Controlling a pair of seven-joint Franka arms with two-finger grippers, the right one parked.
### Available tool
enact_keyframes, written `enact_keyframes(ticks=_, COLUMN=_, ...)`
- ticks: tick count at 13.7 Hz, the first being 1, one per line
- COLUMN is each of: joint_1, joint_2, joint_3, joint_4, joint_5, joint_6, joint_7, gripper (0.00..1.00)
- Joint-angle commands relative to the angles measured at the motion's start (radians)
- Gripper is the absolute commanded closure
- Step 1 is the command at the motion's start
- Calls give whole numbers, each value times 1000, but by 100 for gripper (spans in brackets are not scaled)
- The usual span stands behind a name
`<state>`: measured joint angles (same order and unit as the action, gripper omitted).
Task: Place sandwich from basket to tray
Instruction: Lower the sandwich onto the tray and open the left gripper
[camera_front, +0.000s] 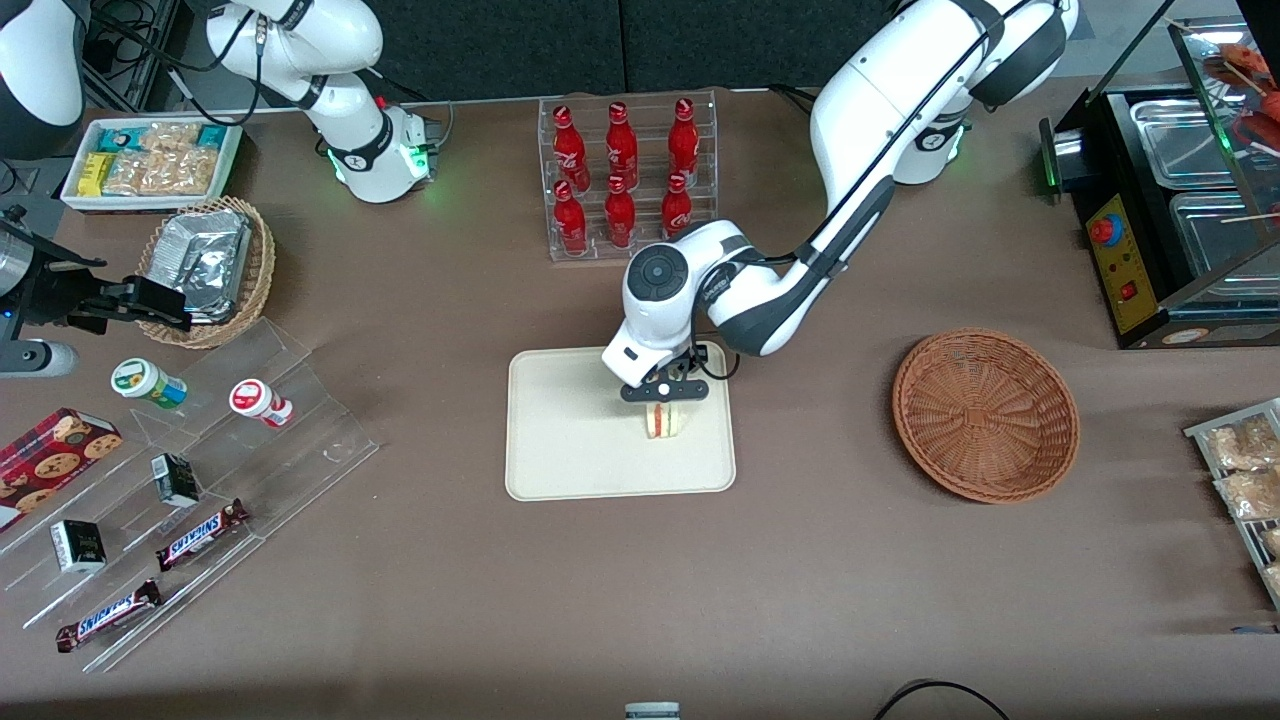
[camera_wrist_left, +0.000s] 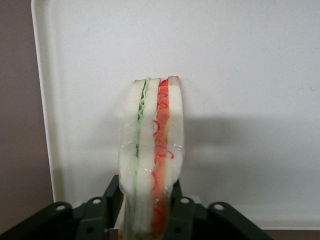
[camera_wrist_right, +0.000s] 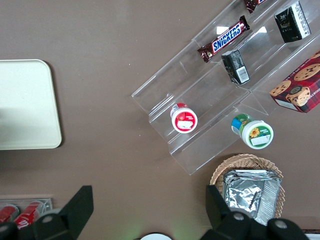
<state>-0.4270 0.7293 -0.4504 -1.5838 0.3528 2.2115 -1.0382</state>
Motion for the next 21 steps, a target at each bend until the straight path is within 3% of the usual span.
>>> enact_keyframes(ticks=1, joint_1=-18, joint_2=4, joint_3=25, joint_4=41, joint_5=18, joint_6=-18, joint_7=-26, gripper=1)
enact_keyframes(ticks=6, joint_1=-4, joint_2=-92, joint_3=27, joint_4=126, joint_5=-18, joint_6=-228, joint_7=-54, gripper=1)
enact_keyframes(ticks=13, joint_1=-4, joint_2=-313, joint_3=185, joint_4=120, joint_5=-116, joint_6=-424, joint_7=-31, gripper=0)
enact_keyframes(ticks=17, joint_1=-6, joint_2=-410, joint_3=332, joint_4=123, joint_5=-192, joint_6=-538, joint_7=154, gripper=0)
enact_keyframes(ticks=21, joint_1=-6, joint_2=-500, joint_3=439, joint_4=125, joint_5=-210, joint_6=-636, joint_7=323, gripper=0)
